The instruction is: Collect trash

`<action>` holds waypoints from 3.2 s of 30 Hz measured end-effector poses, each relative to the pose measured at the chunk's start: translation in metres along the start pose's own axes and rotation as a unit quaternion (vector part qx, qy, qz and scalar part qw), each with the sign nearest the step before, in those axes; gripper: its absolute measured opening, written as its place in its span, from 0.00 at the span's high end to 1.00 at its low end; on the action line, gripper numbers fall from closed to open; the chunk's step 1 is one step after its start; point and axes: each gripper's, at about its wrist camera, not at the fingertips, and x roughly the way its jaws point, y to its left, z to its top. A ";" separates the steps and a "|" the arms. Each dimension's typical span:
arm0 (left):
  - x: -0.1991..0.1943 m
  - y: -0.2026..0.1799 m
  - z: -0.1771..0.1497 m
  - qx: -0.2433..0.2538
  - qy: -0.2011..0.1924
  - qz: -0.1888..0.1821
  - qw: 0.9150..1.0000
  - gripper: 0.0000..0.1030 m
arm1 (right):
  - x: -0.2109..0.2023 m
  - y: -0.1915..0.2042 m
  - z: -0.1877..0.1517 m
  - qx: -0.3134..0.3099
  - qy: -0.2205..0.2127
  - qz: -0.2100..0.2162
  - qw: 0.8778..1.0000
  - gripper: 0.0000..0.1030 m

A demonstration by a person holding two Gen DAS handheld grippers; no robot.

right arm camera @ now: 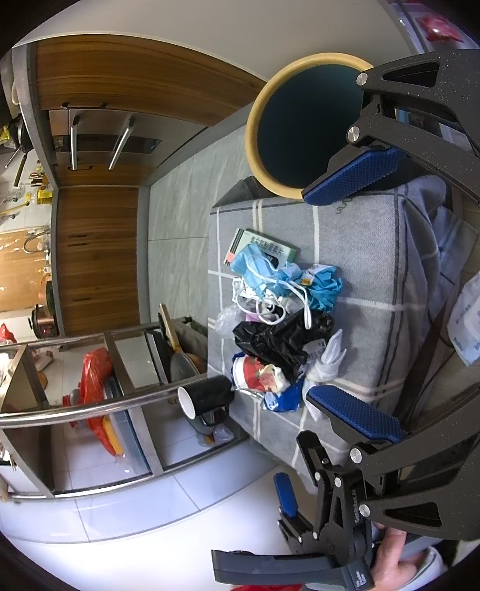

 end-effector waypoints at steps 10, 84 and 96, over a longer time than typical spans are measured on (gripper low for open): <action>0.016 -0.001 0.016 0.009 0.020 -0.015 1.000 0.18 | 0.006 -0.013 0.000 0.031 0.010 0.003 0.999 0.16; 0.089 0.085 0.096 -0.237 0.041 -0.072 0.968 0.42 | 0.190 -0.077 0.093 0.267 0.104 0.159 0.945 0.92; 0.083 0.078 0.102 -0.233 0.030 -0.082 0.969 0.41 | 0.192 -0.077 0.071 0.263 0.130 0.145 0.945 0.92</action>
